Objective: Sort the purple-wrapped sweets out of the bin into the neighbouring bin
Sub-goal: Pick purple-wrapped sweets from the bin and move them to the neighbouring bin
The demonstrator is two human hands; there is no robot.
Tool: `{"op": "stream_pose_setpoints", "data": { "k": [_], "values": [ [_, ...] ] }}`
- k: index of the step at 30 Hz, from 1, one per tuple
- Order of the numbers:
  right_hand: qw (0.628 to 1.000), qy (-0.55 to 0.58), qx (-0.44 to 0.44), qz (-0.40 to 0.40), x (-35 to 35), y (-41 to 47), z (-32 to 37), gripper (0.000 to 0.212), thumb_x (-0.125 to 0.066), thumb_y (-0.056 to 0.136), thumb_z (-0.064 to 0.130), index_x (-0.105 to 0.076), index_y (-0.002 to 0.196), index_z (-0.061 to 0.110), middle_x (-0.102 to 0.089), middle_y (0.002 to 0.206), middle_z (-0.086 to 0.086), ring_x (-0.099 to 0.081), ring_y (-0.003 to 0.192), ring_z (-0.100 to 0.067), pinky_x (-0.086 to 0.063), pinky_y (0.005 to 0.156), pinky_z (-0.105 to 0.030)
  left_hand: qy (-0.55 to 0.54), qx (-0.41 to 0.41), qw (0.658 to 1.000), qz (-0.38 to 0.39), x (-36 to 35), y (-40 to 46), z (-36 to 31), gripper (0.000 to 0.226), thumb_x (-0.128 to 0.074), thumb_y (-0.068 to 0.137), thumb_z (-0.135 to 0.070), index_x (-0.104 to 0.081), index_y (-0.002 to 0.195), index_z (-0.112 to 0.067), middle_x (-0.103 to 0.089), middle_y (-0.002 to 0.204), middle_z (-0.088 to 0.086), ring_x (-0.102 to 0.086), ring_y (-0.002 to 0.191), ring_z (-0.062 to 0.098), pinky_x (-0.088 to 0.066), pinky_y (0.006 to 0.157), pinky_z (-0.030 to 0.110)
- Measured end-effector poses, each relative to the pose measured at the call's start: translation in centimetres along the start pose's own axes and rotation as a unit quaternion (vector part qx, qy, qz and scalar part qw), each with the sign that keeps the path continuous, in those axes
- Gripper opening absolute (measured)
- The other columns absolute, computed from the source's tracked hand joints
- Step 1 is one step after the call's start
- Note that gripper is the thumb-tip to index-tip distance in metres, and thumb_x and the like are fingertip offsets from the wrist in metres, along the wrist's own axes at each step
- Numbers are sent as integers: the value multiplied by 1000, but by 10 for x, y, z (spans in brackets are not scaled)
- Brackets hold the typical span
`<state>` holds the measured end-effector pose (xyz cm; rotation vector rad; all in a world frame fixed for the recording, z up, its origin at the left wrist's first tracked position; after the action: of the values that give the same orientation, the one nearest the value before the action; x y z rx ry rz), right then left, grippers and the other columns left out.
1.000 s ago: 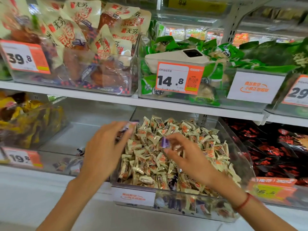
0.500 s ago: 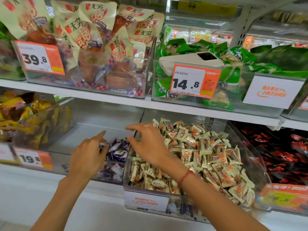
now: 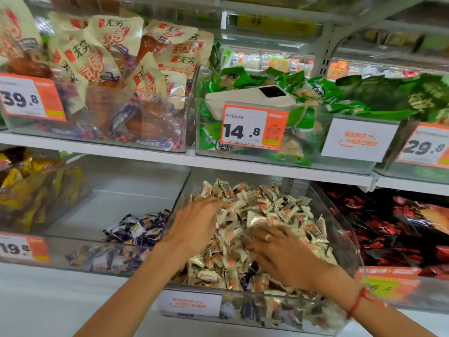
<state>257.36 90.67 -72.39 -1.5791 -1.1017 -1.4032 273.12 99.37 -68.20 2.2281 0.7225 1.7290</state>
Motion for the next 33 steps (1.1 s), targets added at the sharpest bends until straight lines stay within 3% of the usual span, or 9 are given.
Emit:
{"op": "stream_pose_setpoints", "data": {
  "k": [3,6,8,11,15,19,24,30,33],
  "values": [
    [999,28,12,37,-2,-17,4,76,3,85,65,-46,137,38,-28,155,14,-8,147,-13,0,117,-40,51,-39,994,91,-28,17,-1,54,-42,98,-7,-33,146,-31,-34,151,-8,-33,137,12,-24,114,33],
    [991,67,26,109,8,-25,10,51,-21,97,59,-55,129,37,-38,148,19,-6,146,-9,4,118,-38,104,-63,981,150,-44,23,-5,51,-31,103,-28,-13,151,-35,-10,159,-8,-16,144,15,-9,117,37],
    [988,108,32,109,15,-21,10,41,-32,99,54,-66,109,35,-62,126,11,-34,137,-14,-11,113,-32,139,-64,973,175,-50,22,-2,49,-28,103,-36,-15,150,-35,-1,159,-8,-13,145,18,-6,117,38],
    [980,198,12,-27,34,2,4,34,-40,98,49,-66,83,32,-69,82,3,-62,81,-11,-41,90,-28,153,-51,974,161,-52,18,5,45,-38,100,-39,-33,144,-36,-15,155,-5,-26,139,21,-12,116,39],
    [970,176,-62,-154,32,45,-8,21,-47,99,23,-66,108,23,-68,100,2,-63,89,-15,-54,80,-36,154,-36,977,144,-44,17,2,29,-45,95,-41,-63,116,-31,-36,146,-4,-35,132,19,-20,113,37],
    [988,84,-122,-42,8,75,-24,37,-47,97,23,-51,133,26,-52,137,-5,-34,134,-28,-41,104,-45,129,-19,975,180,-31,12,7,27,-51,92,-47,-70,94,-28,-52,124,-11,-39,122,12,-25,109,34],
    [987,68,-125,77,9,86,-29,52,-59,90,27,-46,140,26,-37,149,-5,-21,141,-31,-27,114,-46,132,6,966,221,-13,4,4,20,-57,90,-44,-70,96,-30,-54,104,-7,-39,125,13,-33,104,35],
    [988,-34,-142,57,8,93,-18,46,-60,88,18,-49,132,12,-39,146,-9,-24,140,-30,-35,110,-47,108,25,988,108,1,13,-8,17,-51,94,-37,-66,101,-33,-68,103,-13,-62,95,12,-48,81,30],
    [992,-14,-121,34,8,88,-17,45,-60,89,21,-50,131,10,-33,149,-10,-22,142,-31,-31,113,-47,96,42,989,101,0,12,-8,18,-51,93,-38,-64,105,-35,-68,106,-11,-63,95,13,-50,83,32]
  ]
}}
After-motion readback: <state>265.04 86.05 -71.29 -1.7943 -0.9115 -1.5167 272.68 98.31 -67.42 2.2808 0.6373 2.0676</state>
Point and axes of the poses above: each hand's wrist, its own y-axis towards the middle knuckle, its own x-axis out of the back of the hand, z = x × y, the point moved 5 cm from there along y, towards the middle knuckle
